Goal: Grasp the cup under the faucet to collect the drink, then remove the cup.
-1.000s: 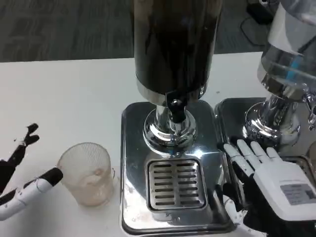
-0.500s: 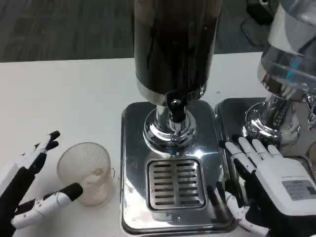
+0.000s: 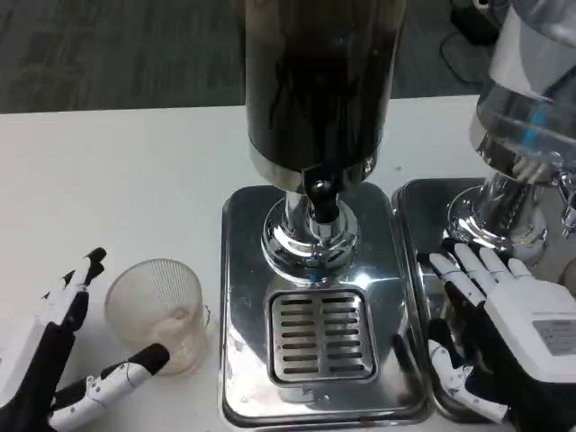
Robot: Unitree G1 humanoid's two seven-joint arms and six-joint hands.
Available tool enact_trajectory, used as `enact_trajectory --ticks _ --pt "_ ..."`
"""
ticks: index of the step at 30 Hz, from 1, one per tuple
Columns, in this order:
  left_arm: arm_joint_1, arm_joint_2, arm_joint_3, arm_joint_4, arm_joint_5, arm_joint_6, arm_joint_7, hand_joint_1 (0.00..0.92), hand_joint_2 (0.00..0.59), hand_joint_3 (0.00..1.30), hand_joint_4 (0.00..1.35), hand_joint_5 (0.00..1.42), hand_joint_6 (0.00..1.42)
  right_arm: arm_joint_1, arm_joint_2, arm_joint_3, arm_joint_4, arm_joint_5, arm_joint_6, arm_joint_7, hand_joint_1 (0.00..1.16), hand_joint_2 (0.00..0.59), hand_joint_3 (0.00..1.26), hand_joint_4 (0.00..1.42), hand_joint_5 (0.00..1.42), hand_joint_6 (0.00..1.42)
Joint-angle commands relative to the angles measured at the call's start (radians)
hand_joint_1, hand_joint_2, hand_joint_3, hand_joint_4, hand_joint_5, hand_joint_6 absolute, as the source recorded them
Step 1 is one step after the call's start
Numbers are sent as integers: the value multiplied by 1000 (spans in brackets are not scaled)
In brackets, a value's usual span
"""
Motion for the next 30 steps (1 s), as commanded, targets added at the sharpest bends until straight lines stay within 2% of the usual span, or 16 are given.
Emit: enact_trajectory --ticks 1,9,21,30 --pt "-19 -14 -24 32 15 -23 39 114 15 0 0 0 0 6 -14 -16 -22 11 2 11 387 586 106 0 0 0" --pt "-77 -32 -65 139 1 -33 54 171 31 0 0 0 0 13 -22 -32 -40 10 5 17 382 586 117 0 0 0" --pt "-149 -43 -85 275 -11 -123 116 194 45 0 0 0 0 20 -1 -15 -39 -2 16 3 363 586 143 0 0 0" --pt "-188 -47 -110 347 -12 -147 125 224 51 0 0 20 0 35 15 -15 -50 -12 18 6 353 585 126 0 0 0"
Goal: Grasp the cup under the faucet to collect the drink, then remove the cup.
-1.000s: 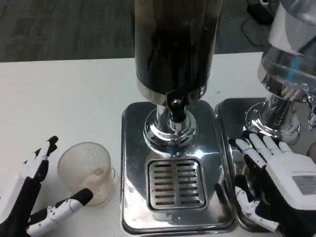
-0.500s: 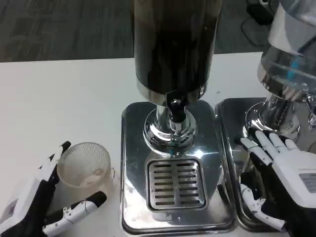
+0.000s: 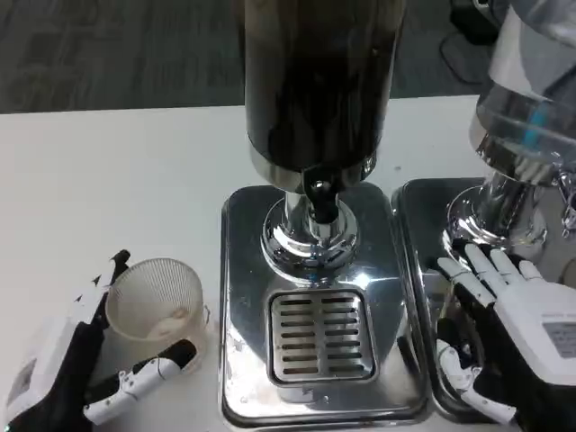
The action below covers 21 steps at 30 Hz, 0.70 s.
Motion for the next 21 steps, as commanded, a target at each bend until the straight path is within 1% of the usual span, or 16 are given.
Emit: enact_trajectory --ticks 1,4,13,17,21 --pt "-26 -4 -16 40 -13 -16 7 241 56 0 0 23 0 9 5 -1 -22 -7 6 -5 353 584 125 0 0 0" --pt "-42 -4 -21 64 -18 -16 10 278 65 0 0 26 0 6 5 0 -22 -11 2 -5 351 579 125 0 0 0" --pt "-72 -12 -39 94 -10 -29 35 304 68 0 0 41 0 1 2 -6 -21 -6 5 6 346 573 125 2 0 0" --pt "-80 -18 -41 102 -3 -38 62 311 73 0 0 101 5 2 2 -9 -24 -3 7 9 343 570 125 8 0 0" --pt "-92 -23 -45 114 -2 -48 73 314 75 0 0 152 60 4 4 -9 -28 -5 8 10 339 566 125 12 0 0"
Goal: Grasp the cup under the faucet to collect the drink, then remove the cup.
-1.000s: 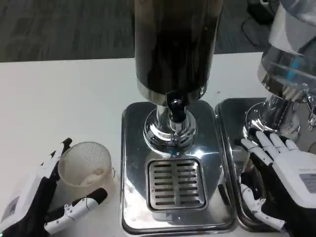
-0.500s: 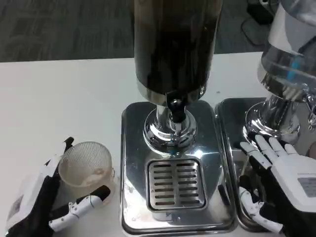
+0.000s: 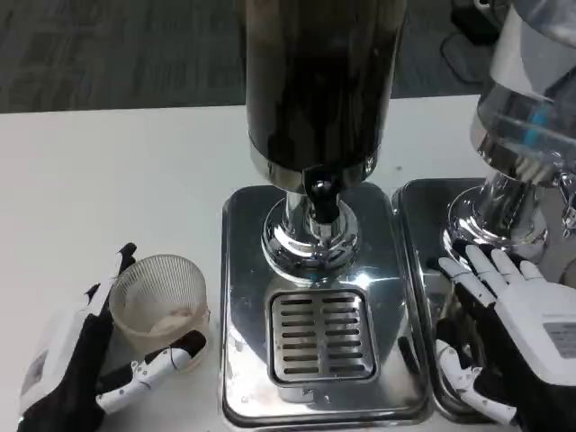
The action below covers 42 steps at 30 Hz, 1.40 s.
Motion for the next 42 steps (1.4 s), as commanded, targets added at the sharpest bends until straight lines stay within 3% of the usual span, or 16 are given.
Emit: enact_trajectory --ticks 1,16,28,34,42 --pt "-24 -3 -12 18 5 -26 24 314 76 0 0 164 78 1 -3 -7 -24 2 8 9 338 565 125 14 0 0" --pt "-32 3 -44 13 9 -42 25 311 77 25 53 293 206 16 -1 -9 -36 8 19 16 328 562 125 22 0 0" --pt "5 9 -38 -64 71 -14 104 440 114 290 352 586 541 23 4 -12 -66 9 33 42 324 562 134 32 0 0" --pt "8 13 -35 -77 81 -15 118 502 134 359 420 644 604 27 9 -8 -78 5 39 46 322 562 136 35 0 0" --pt "17 6 -25 -89 114 -16 183 485 137 399 441 665 620 20 5 -10 -74 8 37 51 321 562 137 41 0 0"
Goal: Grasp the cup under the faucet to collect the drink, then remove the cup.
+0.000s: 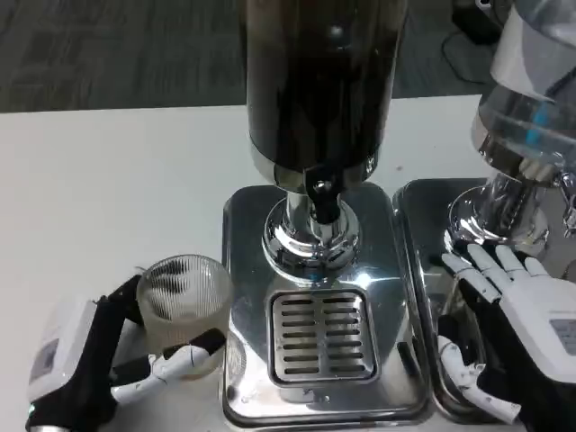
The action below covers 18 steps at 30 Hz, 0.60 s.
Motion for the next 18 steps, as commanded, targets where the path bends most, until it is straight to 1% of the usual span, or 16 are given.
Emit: enact_trajectory --ticks 1,7,9,18 --pt "13 3 8 -23 25 3 63 484 137 409 444 669 622 -1 -2 -7 -5 4 6 11 320 562 137 41 0 0" --pt "12 1 11 -26 32 -5 87 484 153 413 444 670 627 -4 1 -7 2 9 6 4 320 562 137 42 0 0" --pt "11 -2 17 -22 31 -15 105 483 173 428 457 678 637 -6 3 -4 7 6 5 -2 320 562 137 42 0 0" --pt "-4 1 13 -15 45 -38 167 481 183 463 493 715 685 -7 17 3 17 -4 8 -11 320 562 137 42 0 0"
